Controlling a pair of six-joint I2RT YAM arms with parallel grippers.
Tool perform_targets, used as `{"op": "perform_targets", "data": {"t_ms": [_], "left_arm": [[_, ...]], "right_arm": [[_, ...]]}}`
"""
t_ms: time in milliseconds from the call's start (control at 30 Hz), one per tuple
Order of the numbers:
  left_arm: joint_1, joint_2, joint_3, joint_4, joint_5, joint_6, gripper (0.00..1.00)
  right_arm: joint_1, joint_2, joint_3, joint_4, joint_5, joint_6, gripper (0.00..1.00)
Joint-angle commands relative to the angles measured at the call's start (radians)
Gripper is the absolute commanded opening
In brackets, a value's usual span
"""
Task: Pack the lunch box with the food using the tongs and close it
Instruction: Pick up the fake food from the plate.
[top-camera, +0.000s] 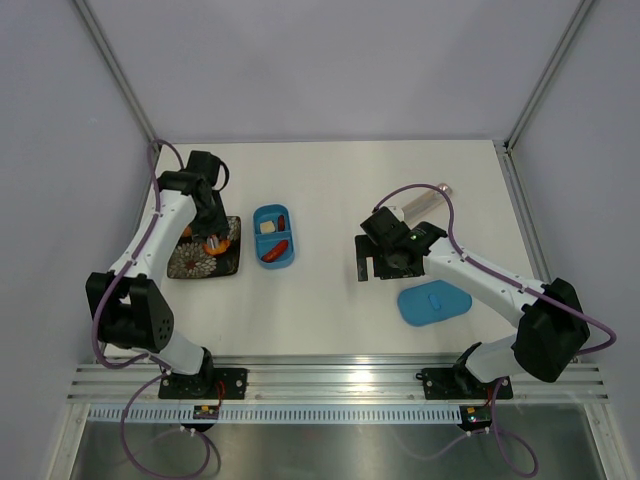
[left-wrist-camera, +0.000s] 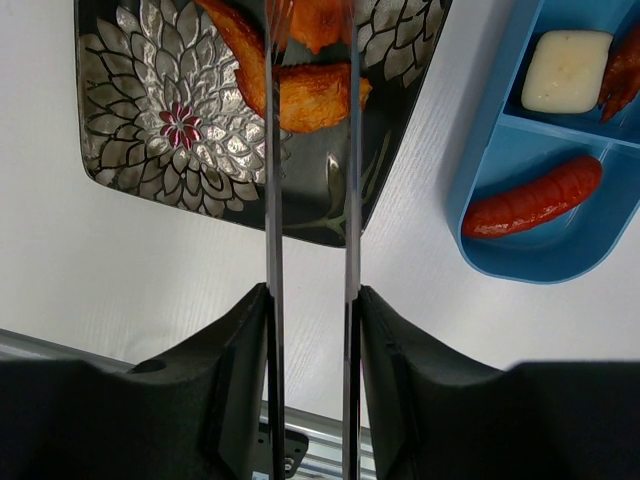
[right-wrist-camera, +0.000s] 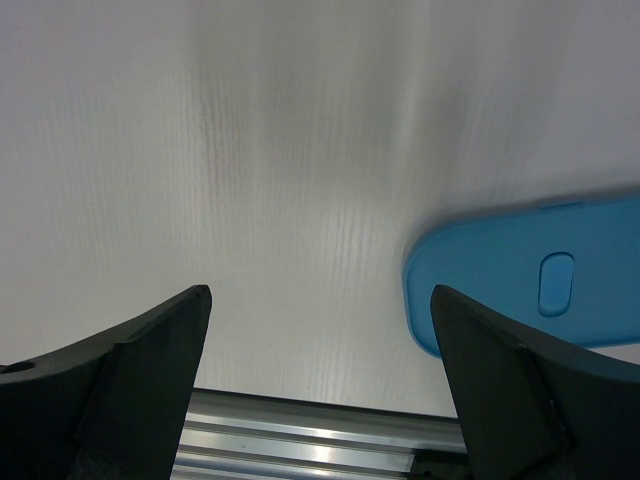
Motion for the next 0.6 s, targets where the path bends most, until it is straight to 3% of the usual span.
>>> {"op": "perform_targets", "data": {"t_ms": [0, 567], "left_arm": [[0.005, -0.057, 0.024, 0.063, -0.005, 0.025, 0.43], [0.011, -0.046, -0.010, 0.086, -0.020, 0.034, 0.45]], "right_arm": [[-0.004, 0.002, 0.039, -0.009, 0.004, 0.002, 1.00], [-0.002, 0.008, 0.042, -0.008, 0.002, 0.005, 0.99]]}}
